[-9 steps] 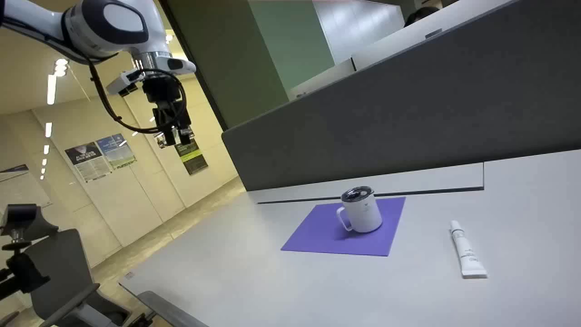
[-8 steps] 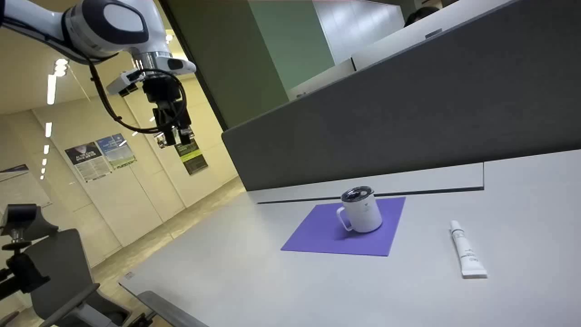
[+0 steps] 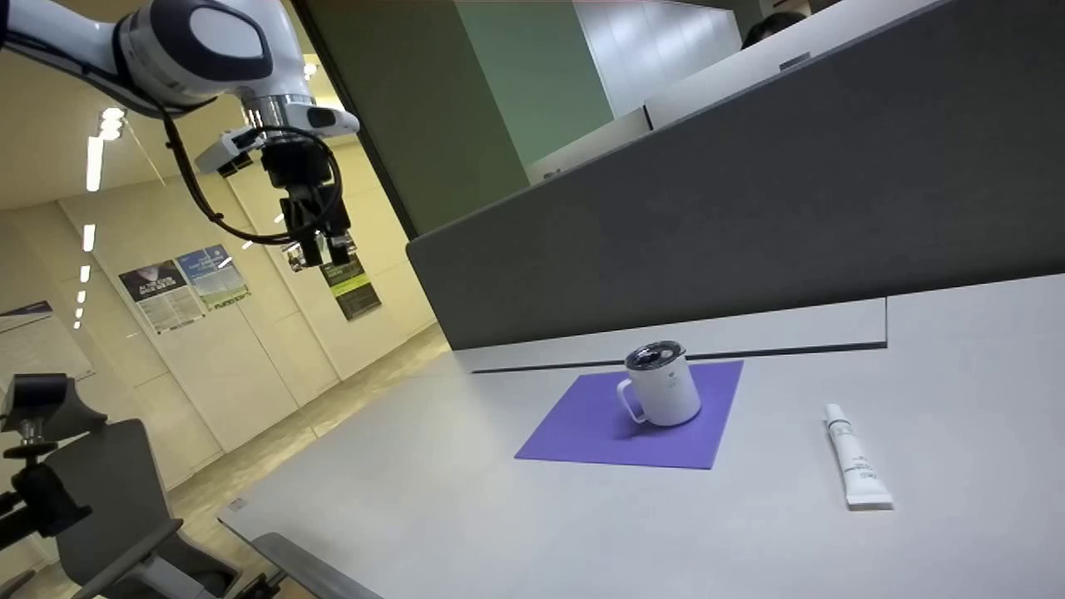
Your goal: Close the lid of the flask
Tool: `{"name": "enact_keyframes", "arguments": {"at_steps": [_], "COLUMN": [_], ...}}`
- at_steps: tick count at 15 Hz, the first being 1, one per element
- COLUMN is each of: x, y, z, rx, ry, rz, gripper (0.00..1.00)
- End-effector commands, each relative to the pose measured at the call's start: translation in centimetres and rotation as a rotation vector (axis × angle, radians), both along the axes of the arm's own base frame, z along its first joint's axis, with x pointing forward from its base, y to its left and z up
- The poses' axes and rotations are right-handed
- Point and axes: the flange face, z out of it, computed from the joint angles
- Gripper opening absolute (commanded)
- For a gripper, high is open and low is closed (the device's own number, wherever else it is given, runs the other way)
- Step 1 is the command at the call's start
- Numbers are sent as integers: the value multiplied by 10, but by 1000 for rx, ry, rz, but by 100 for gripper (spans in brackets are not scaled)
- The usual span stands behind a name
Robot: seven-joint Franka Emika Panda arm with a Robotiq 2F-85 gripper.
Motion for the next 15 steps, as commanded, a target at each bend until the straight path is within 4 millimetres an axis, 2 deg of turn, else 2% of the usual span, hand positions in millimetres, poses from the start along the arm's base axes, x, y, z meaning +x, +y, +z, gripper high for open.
{"name": "enact_keyframes", "arguments": {"at_steps": [1, 4, 8, 10, 11, 13, 15], "x": [0, 0, 26, 43, 50, 67, 84], "y": [0, 0, -49, -83, -98, -129, -158], "z": [0, 0, 12, 18, 21, 28, 33], "rx": [0, 0, -191, -316, -367, -479, -559], "ry": [1, 1, -79, -113, -128, -164, -203], "rz": [0, 0, 50, 71, 80, 89, 91], "gripper": [100, 100, 100, 100, 79, 68, 53]}}
